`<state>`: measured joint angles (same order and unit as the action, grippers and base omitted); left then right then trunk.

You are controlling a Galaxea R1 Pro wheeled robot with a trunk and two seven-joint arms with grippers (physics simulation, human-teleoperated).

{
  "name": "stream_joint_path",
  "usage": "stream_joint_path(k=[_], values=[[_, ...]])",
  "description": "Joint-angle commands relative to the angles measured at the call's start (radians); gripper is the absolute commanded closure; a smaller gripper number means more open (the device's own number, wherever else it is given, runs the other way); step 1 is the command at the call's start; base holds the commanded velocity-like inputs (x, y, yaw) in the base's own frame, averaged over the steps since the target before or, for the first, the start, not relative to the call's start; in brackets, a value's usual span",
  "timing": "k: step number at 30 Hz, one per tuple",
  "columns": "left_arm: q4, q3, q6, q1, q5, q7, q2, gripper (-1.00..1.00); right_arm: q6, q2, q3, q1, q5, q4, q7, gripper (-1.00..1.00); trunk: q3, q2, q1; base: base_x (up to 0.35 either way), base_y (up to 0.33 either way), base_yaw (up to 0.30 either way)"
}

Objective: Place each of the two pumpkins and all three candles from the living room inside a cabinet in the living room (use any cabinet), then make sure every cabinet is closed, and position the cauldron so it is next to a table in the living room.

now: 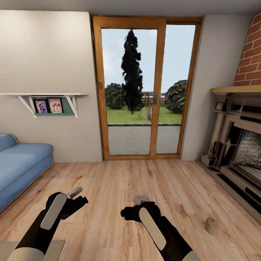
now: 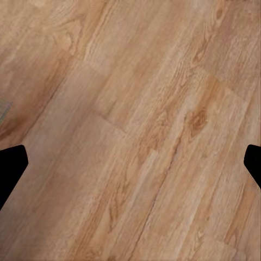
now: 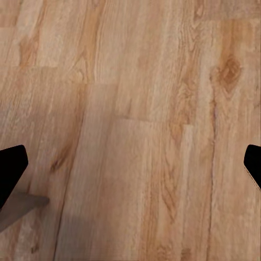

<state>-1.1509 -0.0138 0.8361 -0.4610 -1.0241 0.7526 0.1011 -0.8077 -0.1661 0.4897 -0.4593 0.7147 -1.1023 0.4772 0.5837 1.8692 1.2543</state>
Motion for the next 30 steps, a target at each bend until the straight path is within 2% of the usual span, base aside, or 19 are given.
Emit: stream_joint_path(k=[1,12,30], values=[[-0.001,0.000,0.001,-0.001,-0.010,0.010,0.000,-1.00,-0.001,0.000,0.001,-0.001,0.010,-0.001,0.011,-1.00,0.001,0.001,0.001,0.337,0.000,0.008],[-0.001,0.001,0.000,-0.001,-0.009,0.010,-0.003,-1.00,0.002,0.000,0.000,-0.001,0.011,-0.001,0.010,-1.00,0.004,0.001,0.001,0.339,0.000,-0.126],[-0.003,0.000,0.001,-0.001,-0.010,0.009,-0.001,-1.00,0.004,0.000,0.000,-0.001,0.011,-0.002,0.011,-1.00,0.007,0.001,0.001,0.340,0.020,-0.058]])
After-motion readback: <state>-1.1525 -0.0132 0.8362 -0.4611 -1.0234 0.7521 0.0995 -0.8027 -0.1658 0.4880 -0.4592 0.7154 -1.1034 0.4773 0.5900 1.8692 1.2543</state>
